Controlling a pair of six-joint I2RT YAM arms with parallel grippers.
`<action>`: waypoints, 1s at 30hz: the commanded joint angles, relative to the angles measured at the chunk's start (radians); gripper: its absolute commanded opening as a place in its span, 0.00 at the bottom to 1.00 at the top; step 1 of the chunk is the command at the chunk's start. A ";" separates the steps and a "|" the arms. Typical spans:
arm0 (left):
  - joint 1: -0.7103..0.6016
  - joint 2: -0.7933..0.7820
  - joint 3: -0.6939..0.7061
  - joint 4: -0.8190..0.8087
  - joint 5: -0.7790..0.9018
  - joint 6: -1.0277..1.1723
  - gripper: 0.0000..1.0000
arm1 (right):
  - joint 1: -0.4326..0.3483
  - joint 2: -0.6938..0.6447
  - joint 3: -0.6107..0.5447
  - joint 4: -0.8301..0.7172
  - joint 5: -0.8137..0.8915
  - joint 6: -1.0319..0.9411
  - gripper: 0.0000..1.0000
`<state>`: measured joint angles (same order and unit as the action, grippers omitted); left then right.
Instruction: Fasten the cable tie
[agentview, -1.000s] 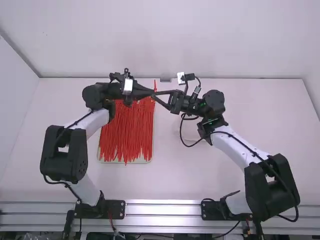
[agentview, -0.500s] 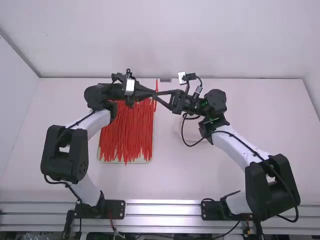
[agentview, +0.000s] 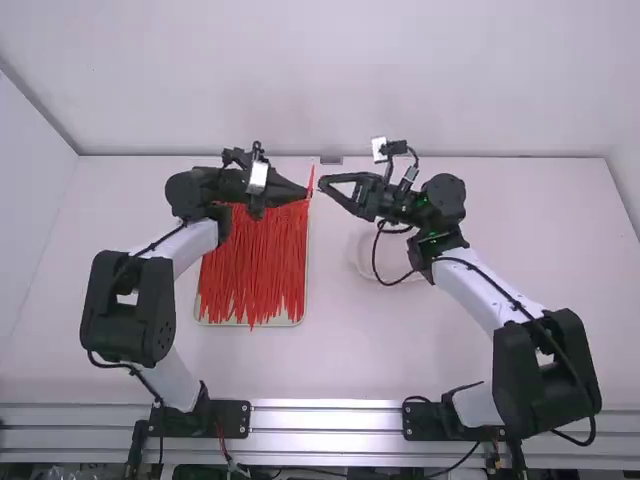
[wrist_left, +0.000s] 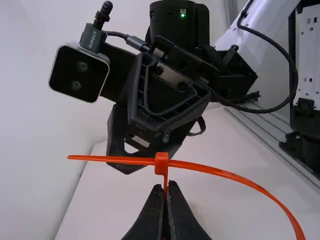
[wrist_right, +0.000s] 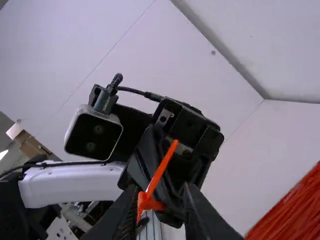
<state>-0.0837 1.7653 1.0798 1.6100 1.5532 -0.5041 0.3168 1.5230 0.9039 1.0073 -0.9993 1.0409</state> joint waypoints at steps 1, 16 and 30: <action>-0.014 -0.006 -0.008 0.007 0.012 -0.023 0.01 | 0.003 0.003 0.033 0.006 0.005 -0.001 0.27; -0.039 -0.006 -0.008 -0.005 0.010 -0.023 0.01 | 0.023 0.003 0.033 0.011 0.032 -0.001 0.27; -0.068 -0.006 -0.008 -0.080 0.012 -0.023 0.01 | 0.024 0.003 0.033 0.011 0.027 -0.002 0.00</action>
<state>-0.1310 1.7653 1.0794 1.5368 1.5612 -0.5247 0.3401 1.5230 0.9104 1.0164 -0.9741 1.0439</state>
